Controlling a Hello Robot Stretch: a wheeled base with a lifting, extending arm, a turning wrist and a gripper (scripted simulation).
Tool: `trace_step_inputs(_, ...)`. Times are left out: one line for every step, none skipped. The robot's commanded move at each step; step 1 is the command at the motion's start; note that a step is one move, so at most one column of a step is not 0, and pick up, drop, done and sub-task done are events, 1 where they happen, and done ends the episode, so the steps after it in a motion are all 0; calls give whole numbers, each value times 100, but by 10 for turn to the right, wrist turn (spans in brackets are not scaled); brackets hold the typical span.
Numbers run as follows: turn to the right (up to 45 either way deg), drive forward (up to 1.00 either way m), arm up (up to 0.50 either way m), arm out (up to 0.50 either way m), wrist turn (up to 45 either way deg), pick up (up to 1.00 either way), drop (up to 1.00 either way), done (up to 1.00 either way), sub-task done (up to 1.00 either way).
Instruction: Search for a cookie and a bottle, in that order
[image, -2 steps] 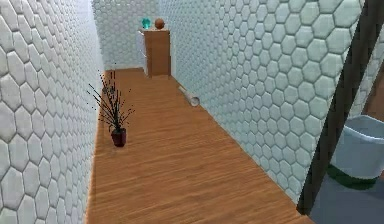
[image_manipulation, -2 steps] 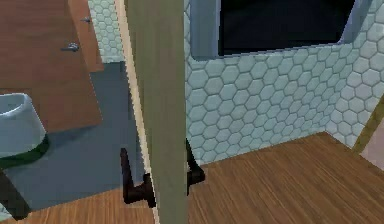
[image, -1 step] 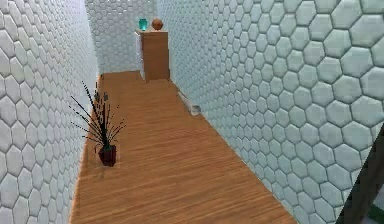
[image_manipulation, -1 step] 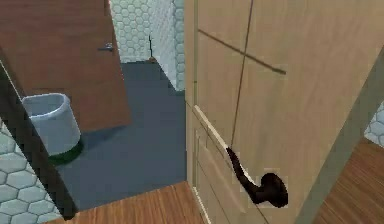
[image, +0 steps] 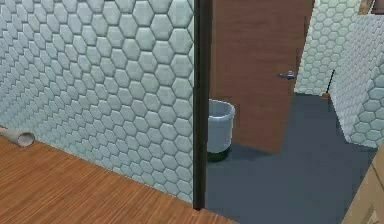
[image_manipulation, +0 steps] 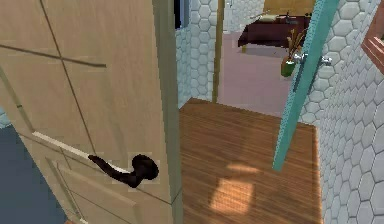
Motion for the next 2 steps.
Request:
trace_step_inputs(120,0,0,0,0,0,0,0,0)
trace_step_inputs(0,65,0,0,0,0,0,0,0)
